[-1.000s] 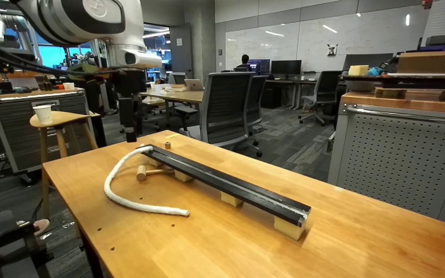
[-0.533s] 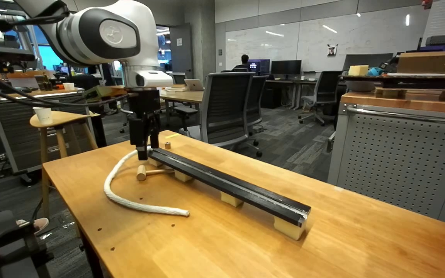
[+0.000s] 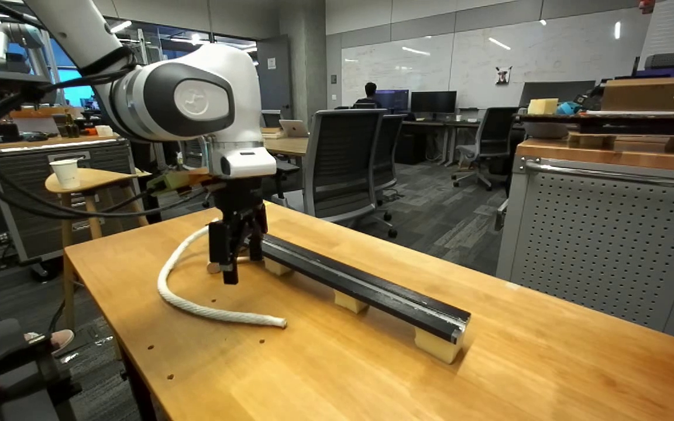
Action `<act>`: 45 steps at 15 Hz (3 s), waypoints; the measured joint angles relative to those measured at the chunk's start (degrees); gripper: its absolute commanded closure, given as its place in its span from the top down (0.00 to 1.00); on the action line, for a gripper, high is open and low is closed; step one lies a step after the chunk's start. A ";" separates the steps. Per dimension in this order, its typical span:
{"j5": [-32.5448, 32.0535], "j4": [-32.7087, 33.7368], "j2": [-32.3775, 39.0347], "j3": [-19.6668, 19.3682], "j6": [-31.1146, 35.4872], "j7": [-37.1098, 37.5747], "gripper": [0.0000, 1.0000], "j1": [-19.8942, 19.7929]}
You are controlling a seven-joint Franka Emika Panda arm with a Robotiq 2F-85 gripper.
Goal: Set the rope along the middle of the black object
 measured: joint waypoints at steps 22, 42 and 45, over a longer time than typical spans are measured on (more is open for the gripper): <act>-0.02 4.86 13.23 -6.73 3.54 0.04 0.00 5.70; -0.01 6.95 0.53 -14.69 3.73 5.59 0.03 3.14; 0.04 8.11 -0.83 -14.71 2.94 7.03 0.03 0.48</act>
